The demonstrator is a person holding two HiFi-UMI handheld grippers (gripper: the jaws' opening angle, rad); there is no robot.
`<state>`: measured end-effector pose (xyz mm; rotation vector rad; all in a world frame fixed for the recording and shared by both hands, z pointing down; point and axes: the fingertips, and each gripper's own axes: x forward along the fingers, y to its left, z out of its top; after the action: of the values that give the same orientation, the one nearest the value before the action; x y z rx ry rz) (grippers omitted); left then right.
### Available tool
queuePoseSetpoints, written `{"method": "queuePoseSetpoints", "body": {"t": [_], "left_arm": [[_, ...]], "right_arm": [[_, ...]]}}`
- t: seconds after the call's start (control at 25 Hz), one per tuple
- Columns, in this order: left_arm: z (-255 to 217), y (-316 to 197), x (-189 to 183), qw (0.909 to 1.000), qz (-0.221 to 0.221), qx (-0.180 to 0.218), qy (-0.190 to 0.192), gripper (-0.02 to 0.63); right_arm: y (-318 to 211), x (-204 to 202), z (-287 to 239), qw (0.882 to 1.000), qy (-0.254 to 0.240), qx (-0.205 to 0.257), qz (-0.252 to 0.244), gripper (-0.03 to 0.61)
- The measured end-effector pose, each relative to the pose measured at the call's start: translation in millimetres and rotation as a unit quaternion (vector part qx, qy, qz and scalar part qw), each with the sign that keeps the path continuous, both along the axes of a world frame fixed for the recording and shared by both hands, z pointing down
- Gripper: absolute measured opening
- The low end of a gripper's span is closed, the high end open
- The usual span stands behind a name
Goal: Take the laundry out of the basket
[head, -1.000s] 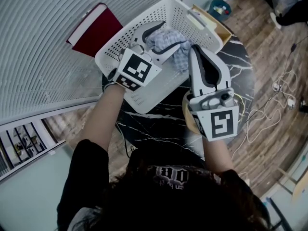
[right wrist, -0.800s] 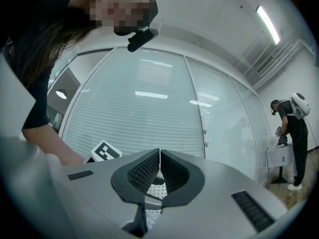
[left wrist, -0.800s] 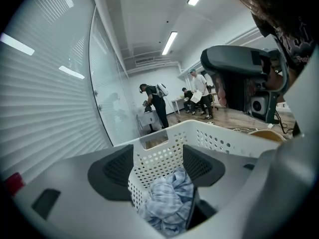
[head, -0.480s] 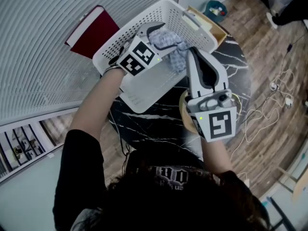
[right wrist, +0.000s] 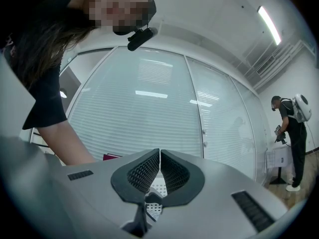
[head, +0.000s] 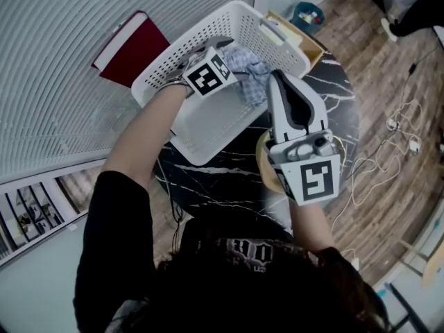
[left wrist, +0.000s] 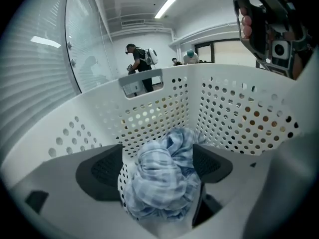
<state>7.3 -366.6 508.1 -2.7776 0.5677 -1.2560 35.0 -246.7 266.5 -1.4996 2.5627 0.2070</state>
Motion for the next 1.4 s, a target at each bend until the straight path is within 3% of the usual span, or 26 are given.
{"method": "queuePoseSetpoints", "body": {"t": [0.48, 0.92, 1.4], "left_arm": [[68, 2, -5, 0.9959, -0.019, -0.042, -0.078, 0.434], [82, 0, -6, 0.994, -0.027, -0.05, -0.093, 0.427], [79, 0, -10, 0.9909, -0.037, -0.053, -0.118, 0.264]], "right_arm": [[1, 10, 3, 1.0, 0.004, -0.004, 0.011, 0.029], [1, 15, 5, 1.0, 0.001, -0.009, 0.015, 0.029], [6, 17, 3, 1.0, 0.003, -0.008, 0.016, 0.029]]}}
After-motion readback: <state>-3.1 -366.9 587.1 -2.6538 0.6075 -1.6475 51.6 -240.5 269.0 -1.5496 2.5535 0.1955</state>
